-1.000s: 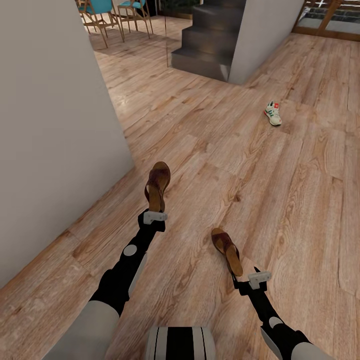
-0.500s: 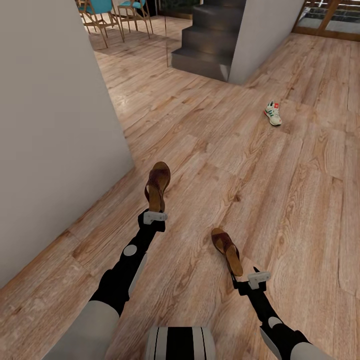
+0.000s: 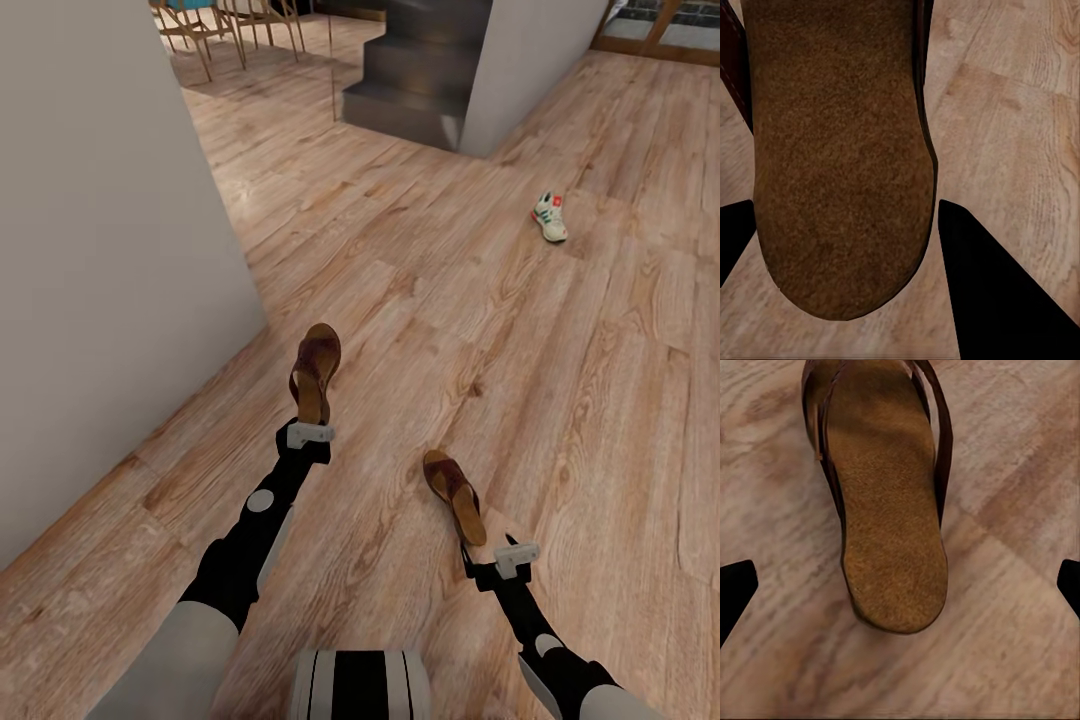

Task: Pick up the two gym shoes and the two sandals from the corridor floor and place them onto the hallstand (shoe rack) in the corridor, making sure they are on the rack and not on the floor. Arrange them so the two gym shoes are next to each other and the two sandals are next to each other.

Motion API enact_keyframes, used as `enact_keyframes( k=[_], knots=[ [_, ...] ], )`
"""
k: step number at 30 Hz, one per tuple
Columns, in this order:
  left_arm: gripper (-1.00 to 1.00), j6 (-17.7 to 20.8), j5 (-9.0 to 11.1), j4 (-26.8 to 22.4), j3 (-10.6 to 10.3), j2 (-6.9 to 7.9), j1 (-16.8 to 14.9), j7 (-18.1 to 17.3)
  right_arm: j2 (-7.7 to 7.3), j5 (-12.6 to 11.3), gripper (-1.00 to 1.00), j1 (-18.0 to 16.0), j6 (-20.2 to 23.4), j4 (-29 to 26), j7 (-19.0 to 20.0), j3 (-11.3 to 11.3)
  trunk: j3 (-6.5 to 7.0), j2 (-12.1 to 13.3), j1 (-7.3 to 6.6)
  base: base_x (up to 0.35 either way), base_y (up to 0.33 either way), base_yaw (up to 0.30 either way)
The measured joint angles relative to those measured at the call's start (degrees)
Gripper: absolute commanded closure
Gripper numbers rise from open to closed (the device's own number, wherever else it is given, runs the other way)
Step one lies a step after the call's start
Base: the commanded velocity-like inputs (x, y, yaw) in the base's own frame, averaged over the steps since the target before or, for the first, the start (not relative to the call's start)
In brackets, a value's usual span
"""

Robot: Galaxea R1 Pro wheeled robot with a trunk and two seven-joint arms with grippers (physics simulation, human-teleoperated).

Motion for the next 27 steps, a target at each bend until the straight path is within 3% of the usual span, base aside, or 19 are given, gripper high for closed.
enact_keyframes(
  k=[12, 27],
  knots=[
    [1.0, -0.1, 0.0, 1.5, 0.0, 0.0, 0.0, 0.0, 0.0, 0.0, -1.0, 0.0, 0.0, 0.0, 0.0, 0.0, -2.66, -0.2, 0.31, 0.0, 0.0, 0.0],
    [1.0, -0.3, 0.1, 2.6, -0.1, 0.0, 0.0, 0.1, 0.0, 0.0, -1.0, 0.0, 0.0, 0.0, 0.0, 0.0, -2.67, -0.2, 0.31, 0.007, 0.0, 0.0]
  ],
)
